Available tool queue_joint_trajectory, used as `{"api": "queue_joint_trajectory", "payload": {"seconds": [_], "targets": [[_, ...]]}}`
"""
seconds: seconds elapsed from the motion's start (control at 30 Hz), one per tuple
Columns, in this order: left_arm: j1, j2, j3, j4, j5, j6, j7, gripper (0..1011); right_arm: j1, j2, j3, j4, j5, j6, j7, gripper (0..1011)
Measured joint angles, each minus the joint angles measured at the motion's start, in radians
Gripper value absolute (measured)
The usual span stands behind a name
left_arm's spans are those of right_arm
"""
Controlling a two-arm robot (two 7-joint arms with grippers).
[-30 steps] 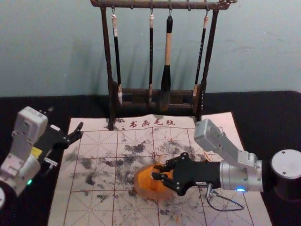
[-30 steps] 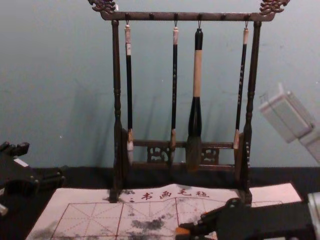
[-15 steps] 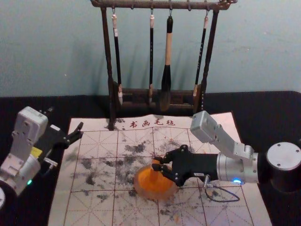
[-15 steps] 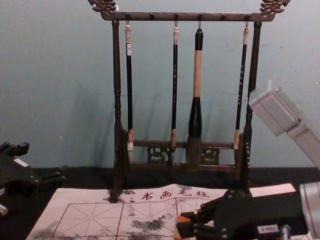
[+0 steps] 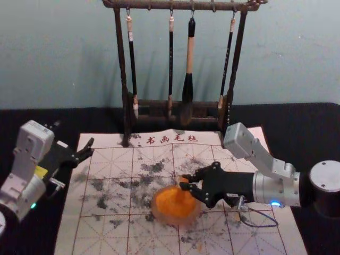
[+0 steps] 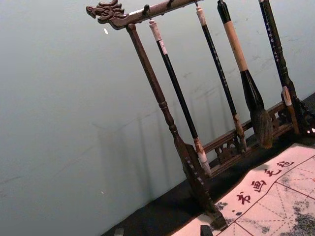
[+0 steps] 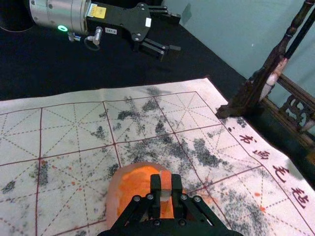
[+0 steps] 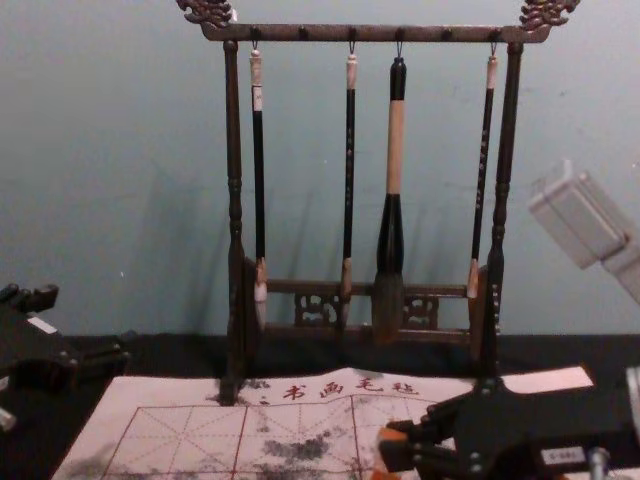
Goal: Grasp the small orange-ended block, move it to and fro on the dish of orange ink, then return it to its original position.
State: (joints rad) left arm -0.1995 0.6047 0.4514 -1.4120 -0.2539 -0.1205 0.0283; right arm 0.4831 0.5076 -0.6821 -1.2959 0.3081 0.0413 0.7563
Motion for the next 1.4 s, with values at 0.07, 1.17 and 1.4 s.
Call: {"api": "queue_joint_trajectory", "payload": {"seconds": [0.07, 1.17, 1.4], "targets": [[0.0, 0.0, 0.0, 0.0, 0.0, 0.0, 0.0, 1001, -0.008, 0.009, 0.004, -0.011, 0.005, 0.001, 0.0, 104], [0.0, 0.0, 0.0, 0.0, 0.0, 0.0, 0.0, 1001, -0.012, 0.017, -0.026, -0.034, 0.028, -0.005, 0.038, 104], [0.0, 0.0, 0.0, 0.0, 0.0, 0.0, 0.0, 1001, 0.012, -0.002, -0.027, 0.005, 0.019, -0.008, 0.026, 103]]}}
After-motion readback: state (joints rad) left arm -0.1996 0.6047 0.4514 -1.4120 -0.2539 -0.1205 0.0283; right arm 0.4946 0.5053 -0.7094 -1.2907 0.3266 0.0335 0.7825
